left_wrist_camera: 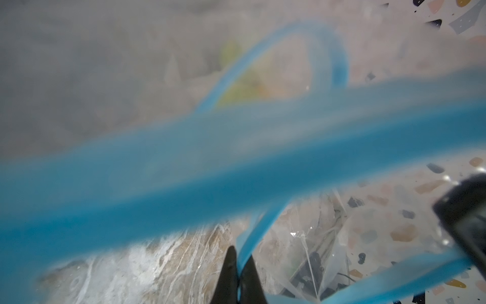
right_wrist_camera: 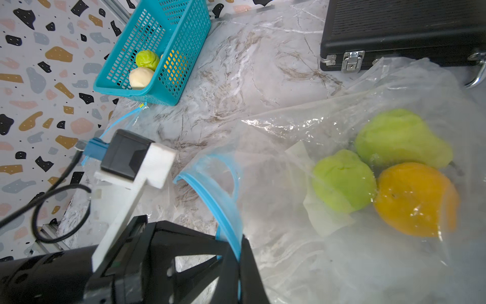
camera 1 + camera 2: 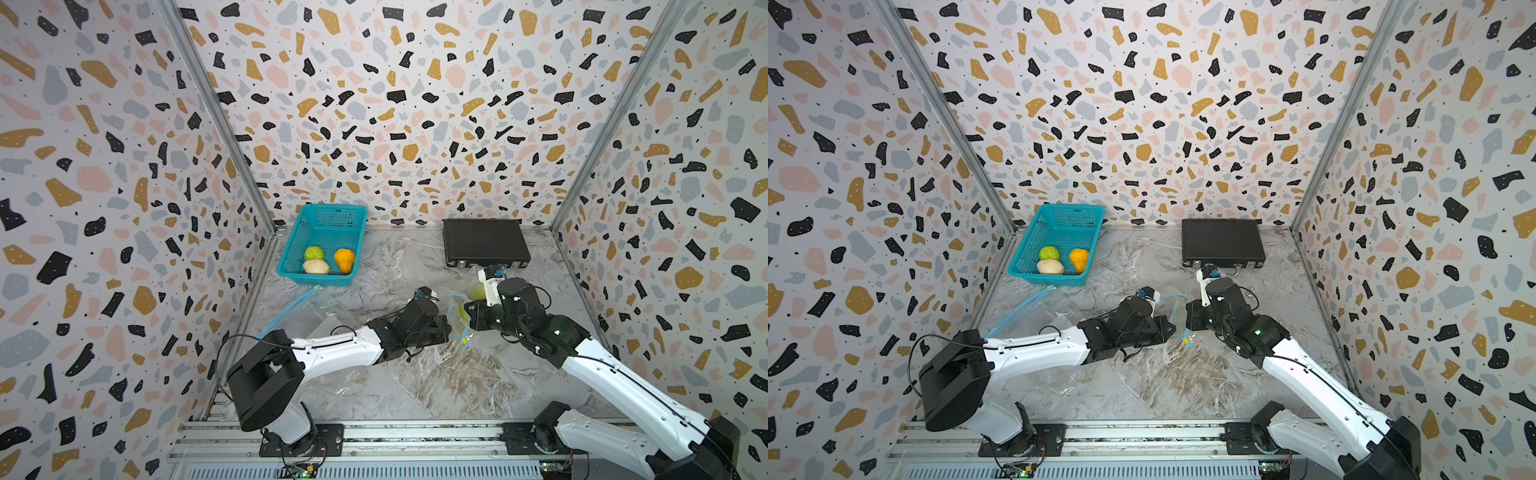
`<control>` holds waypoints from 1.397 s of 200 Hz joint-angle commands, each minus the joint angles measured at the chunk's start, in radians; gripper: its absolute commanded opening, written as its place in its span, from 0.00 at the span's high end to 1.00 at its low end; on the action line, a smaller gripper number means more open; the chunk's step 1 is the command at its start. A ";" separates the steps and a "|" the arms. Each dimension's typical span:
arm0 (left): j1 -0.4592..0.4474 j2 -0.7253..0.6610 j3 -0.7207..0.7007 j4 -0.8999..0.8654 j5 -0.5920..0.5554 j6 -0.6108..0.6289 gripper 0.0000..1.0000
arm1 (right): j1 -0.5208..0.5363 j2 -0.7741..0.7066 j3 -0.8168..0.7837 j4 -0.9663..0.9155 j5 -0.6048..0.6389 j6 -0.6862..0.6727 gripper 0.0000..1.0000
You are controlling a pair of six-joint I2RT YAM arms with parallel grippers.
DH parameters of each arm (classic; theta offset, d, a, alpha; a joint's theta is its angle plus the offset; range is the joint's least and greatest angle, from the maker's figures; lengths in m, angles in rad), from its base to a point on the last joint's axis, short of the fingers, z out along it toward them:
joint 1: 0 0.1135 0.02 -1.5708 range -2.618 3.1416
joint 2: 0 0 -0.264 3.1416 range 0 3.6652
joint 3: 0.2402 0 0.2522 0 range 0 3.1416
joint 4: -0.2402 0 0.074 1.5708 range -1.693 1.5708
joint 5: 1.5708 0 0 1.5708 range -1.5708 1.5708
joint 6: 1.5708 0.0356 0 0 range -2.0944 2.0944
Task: Open the zip-top bag and take out the pear
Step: Open the zipper of the food storage bag at the center of the board.
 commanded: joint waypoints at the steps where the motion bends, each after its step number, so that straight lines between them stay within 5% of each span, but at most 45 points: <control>1: -0.005 -0.062 -0.089 0.111 -0.062 -0.062 0.97 | 0.000 -0.037 -0.029 0.076 0.003 0.022 1.00; 46: -0.004 -0.172 -0.271 0.263 -0.141 -0.189 0.97 | 0.001 -0.031 -0.059 0.156 -0.057 0.034 1.00; 137: -0.036 -0.434 -0.450 0.260 -0.325 -0.406 0.95 | 0.002 -0.030 -0.071 0.197 -0.113 0.028 1.00; 190: -0.044 -0.575 -0.361 0.041 -0.280 -0.310 0.63 | 0.002 -0.001 -0.073 0.189 -0.122 0.022 1.00; 208: -0.050 -0.608 -0.300 -0.030 -0.270 -0.246 0.60 | 0.004 0.006 -0.075 0.190 -0.127 0.022 1.00; 246: -0.053 -0.544 -0.100 -0.103 -0.148 -0.109 0.66 | 0.004 -0.007 -0.077 0.177 -0.112 0.014 1.00; 279: -0.068 -0.401 -0.080 0.088 -0.004 -0.189 0.81 | 0.004 -0.017 -0.076 0.171 -0.102 0.014 1.00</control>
